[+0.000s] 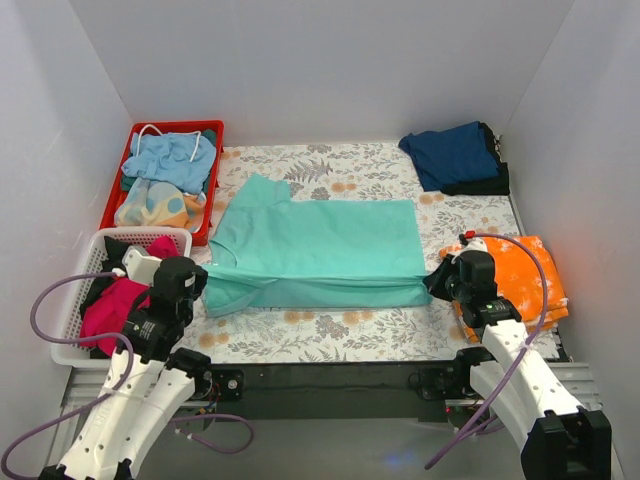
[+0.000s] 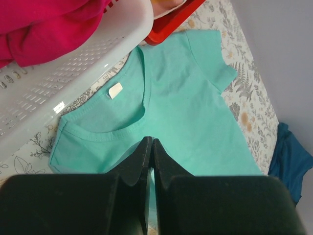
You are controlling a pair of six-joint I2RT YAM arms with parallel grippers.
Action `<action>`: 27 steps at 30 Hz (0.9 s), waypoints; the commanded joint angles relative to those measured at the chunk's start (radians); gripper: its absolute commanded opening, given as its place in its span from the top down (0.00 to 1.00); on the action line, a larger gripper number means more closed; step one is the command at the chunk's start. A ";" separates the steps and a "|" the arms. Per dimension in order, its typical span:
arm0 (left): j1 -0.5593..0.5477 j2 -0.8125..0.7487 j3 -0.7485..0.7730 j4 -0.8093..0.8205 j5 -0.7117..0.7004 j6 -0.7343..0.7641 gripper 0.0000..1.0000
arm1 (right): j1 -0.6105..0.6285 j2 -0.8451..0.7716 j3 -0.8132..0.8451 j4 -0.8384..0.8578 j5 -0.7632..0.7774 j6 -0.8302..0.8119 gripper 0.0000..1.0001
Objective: Fold and stack the t-shirts
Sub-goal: Flatten the tshirt out, then fold the tshirt
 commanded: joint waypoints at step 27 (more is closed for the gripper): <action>0.003 0.202 0.188 0.244 0.002 0.174 1.00 | 0.001 -0.005 0.339 -0.130 0.006 -0.071 0.99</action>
